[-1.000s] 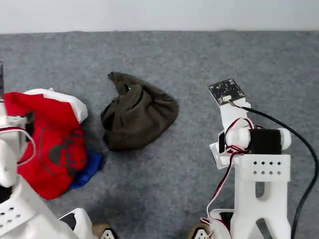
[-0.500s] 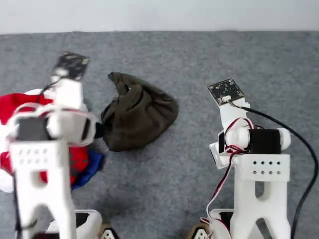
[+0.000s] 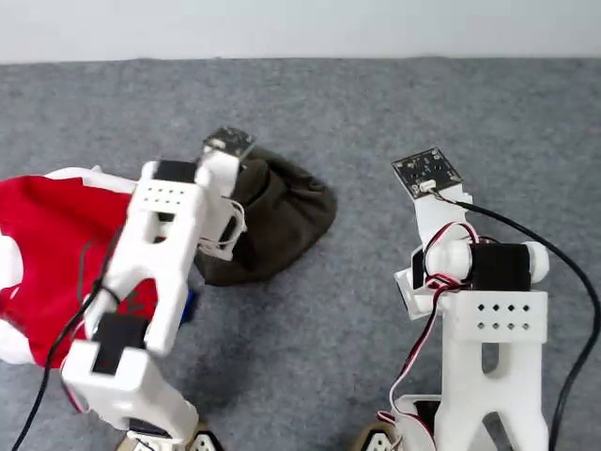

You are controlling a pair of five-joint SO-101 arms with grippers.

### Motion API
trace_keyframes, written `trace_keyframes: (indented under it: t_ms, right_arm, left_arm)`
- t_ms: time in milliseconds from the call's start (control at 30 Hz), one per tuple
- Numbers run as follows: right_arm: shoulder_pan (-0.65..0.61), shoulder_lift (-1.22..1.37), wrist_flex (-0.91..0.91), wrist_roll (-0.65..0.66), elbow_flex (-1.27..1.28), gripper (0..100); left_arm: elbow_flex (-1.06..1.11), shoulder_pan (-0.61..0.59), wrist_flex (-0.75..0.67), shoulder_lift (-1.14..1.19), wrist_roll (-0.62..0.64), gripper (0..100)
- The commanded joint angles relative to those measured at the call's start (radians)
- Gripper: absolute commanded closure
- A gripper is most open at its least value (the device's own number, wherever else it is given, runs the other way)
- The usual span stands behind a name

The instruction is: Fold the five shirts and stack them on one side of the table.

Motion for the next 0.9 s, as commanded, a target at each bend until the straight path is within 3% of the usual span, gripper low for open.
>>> trace_keyframes:
  t_ms: [0,167,267,467,700,867]
  right_arm:
    - [-0.005,-0.028,0.036,-0.008,-0.005,70.7]
    - [-0.004,-0.028,0.036,-0.008,-0.005,70.7]
    - [-0.004,-0.028,0.036,-0.008,-0.005,70.7]
    - [0.031,-0.028,0.031,-0.008,-0.005,70.7]
    - [0.185,-0.021,0.030,0.000,-0.003,70.7]
    - [0.246,-0.024,0.025,0.000,0.041,70.7]
  left_arm:
    - [-0.007,0.009,-0.037,0.075,0.003,79]
    - [-0.074,0.066,0.018,0.098,-0.064,99]
    - [-0.163,0.117,0.104,0.054,-0.071,99]
    - [-0.466,0.158,0.212,-0.078,0.043,99]
    - [-0.886,0.189,0.256,-0.114,0.121,99]
    - [-1.079,0.302,0.227,-0.114,0.115,99]
